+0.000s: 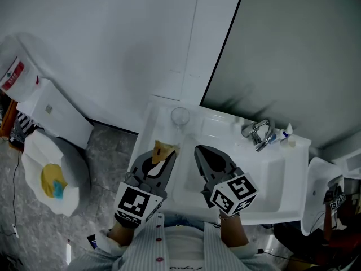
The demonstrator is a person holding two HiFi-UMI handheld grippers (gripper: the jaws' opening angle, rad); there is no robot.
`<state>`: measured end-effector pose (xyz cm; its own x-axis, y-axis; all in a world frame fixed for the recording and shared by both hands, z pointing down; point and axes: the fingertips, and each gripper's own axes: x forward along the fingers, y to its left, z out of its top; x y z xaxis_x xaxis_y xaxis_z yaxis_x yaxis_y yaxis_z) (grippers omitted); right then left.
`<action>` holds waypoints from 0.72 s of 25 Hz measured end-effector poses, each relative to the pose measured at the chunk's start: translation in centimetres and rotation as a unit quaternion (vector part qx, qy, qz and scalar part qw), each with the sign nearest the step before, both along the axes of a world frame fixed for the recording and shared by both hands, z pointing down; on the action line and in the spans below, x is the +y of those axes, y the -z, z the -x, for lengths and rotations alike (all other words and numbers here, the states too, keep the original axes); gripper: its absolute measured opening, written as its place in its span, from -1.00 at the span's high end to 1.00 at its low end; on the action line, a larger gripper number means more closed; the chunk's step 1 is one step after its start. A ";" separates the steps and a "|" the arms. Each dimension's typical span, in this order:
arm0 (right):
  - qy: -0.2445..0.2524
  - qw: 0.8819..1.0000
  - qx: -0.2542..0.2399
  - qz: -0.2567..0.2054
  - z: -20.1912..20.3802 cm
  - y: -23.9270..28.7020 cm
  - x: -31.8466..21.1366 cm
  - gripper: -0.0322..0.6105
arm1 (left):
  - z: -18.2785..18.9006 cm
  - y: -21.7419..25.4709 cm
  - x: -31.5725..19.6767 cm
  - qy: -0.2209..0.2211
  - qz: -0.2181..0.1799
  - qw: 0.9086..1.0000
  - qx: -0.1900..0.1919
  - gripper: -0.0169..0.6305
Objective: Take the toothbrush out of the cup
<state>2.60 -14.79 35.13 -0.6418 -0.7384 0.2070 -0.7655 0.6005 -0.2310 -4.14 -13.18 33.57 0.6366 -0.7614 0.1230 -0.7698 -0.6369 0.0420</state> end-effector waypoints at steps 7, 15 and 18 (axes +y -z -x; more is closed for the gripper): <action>-0.001 1.000 -0.004 0.002 -0.1 -0.1 0.0 0.87 | -0.1 -0.5 -0.2 0.000 0.005 1.000 -0.002 0.81; 0.000 1.000 -0.002 0.012 -0.1 -0.8 -0.3 0.87 | -0.2 -1.0 -0.4 -0.002 0.013 1.000 -0.001 0.81; 0.003 1.000 0.001 0.014 0.0 -0.9 -0.4 0.87 | -0.2 -1.0 -0.4 -0.002 0.021 1.000 0.001 0.81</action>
<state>2.55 -15.15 36.04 -0.6451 -0.7290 0.2291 -0.7629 0.5978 -0.2462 -3.90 -13.62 34.60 0.6407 -0.7524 0.1531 -0.7665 -0.6383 0.0711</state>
